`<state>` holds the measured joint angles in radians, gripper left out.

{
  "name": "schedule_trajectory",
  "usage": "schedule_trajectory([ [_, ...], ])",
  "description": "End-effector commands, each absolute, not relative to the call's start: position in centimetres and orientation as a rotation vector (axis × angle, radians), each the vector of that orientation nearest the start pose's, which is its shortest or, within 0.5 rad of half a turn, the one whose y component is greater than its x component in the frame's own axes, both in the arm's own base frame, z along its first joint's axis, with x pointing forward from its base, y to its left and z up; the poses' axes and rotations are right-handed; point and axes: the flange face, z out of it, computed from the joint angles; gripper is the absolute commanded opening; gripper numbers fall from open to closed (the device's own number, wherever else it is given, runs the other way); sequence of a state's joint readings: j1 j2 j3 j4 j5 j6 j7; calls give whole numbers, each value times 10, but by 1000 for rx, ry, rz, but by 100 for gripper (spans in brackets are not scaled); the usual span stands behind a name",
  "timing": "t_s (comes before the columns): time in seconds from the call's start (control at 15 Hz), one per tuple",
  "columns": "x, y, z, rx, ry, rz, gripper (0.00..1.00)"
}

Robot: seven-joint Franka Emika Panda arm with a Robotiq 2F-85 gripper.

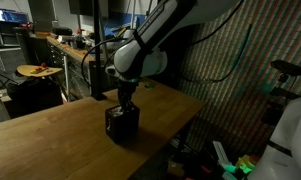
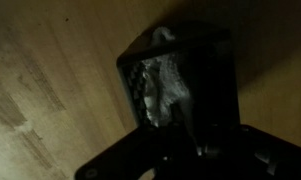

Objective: Pick up the cloth on the counter and put it in the box

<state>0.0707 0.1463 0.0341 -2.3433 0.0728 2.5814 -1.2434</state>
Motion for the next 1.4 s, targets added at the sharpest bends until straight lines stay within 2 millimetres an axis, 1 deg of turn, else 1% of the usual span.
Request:
schedule_trajectory([
  [0.0, 534, 52, 265, -2528, -1853, -142, 7],
  [0.07, 535, 51, 260, -2529, -1844, -130, 7],
  [0.2, 538, 48, 256, -2539, -1827, -122, 6],
  [0.47, 540, 46, 249, -2560, -1781, -86, 8],
  [0.6, 541, 44, 253, -2577, -1752, -78, 33],
  [0.67, 542, 43, 256, -2591, -1734, -78, 34],
  [0.8, 543, 38, 267, -2621, -1698, -87, 50],
  [0.87, 543, 37, 273, -2634, -1678, -92, 55],
  [1.13, 538, 42, 287, -2675, -1636, -92, 56],
  [1.33, 534, 51, 297, -2695, -1629, -93, 56],
])
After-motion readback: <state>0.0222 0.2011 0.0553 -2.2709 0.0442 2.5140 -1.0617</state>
